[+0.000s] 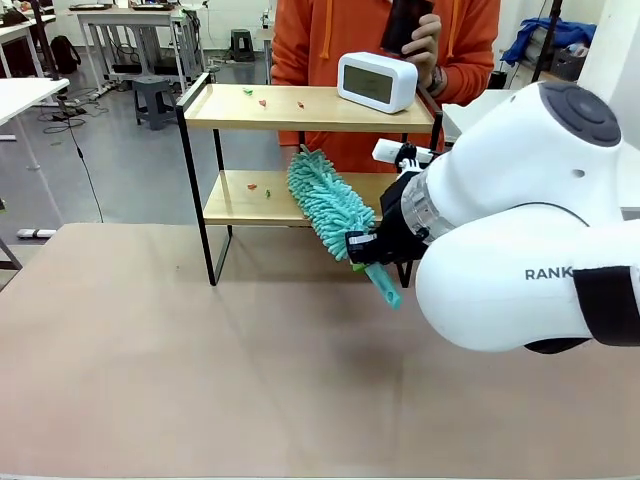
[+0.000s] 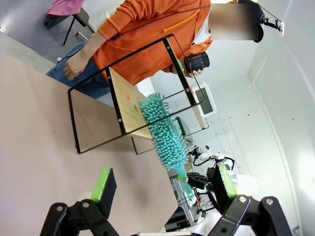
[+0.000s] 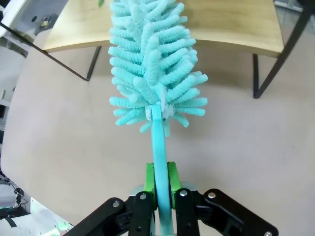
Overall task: Clean the shelf.
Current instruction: Clean the specific tier of the Shelf with the Duster once objects are removed.
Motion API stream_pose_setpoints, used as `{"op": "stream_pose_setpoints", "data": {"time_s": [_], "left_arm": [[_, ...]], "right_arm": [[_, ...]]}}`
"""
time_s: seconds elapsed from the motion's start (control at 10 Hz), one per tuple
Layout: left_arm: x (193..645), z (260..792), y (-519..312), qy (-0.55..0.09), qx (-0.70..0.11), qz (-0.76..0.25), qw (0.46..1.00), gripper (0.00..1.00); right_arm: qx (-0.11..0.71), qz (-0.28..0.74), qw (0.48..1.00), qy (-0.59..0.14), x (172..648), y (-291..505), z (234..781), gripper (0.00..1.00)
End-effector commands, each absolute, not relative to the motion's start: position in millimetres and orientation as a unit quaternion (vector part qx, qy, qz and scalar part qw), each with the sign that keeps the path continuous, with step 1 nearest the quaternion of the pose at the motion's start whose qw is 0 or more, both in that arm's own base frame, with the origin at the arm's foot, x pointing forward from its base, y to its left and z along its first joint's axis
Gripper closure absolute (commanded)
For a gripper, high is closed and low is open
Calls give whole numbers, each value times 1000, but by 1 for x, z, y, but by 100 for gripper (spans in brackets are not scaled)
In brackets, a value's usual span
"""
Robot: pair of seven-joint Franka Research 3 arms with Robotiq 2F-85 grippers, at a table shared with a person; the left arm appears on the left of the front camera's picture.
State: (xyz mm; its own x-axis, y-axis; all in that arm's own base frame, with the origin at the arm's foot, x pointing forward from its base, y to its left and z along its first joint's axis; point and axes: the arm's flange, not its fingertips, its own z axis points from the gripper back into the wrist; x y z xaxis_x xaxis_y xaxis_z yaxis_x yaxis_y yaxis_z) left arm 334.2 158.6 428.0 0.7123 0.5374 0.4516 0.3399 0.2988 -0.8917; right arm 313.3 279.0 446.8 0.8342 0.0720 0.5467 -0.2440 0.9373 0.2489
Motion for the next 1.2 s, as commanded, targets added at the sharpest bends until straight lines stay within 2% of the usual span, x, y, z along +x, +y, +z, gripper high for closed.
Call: {"op": "stream_pose_setpoints", "data": {"time_s": [0.0,0.3,0.6,1.1], "left_arm": [[333,429,158,-380,-589,59,711,0],[333,429,158,-380,-589,59,711,0],[333,429,158,-380,-589,59,711,0],[333,429,158,-380,-589,59,711,0]], "right_arm": [[167,104,943,-269,328,292,450,86],[152,120,945,-265,350,320,459,86],[166,153,942,-250,347,343,468,86],[157,185,941,-238,350,325,470,86]]}}
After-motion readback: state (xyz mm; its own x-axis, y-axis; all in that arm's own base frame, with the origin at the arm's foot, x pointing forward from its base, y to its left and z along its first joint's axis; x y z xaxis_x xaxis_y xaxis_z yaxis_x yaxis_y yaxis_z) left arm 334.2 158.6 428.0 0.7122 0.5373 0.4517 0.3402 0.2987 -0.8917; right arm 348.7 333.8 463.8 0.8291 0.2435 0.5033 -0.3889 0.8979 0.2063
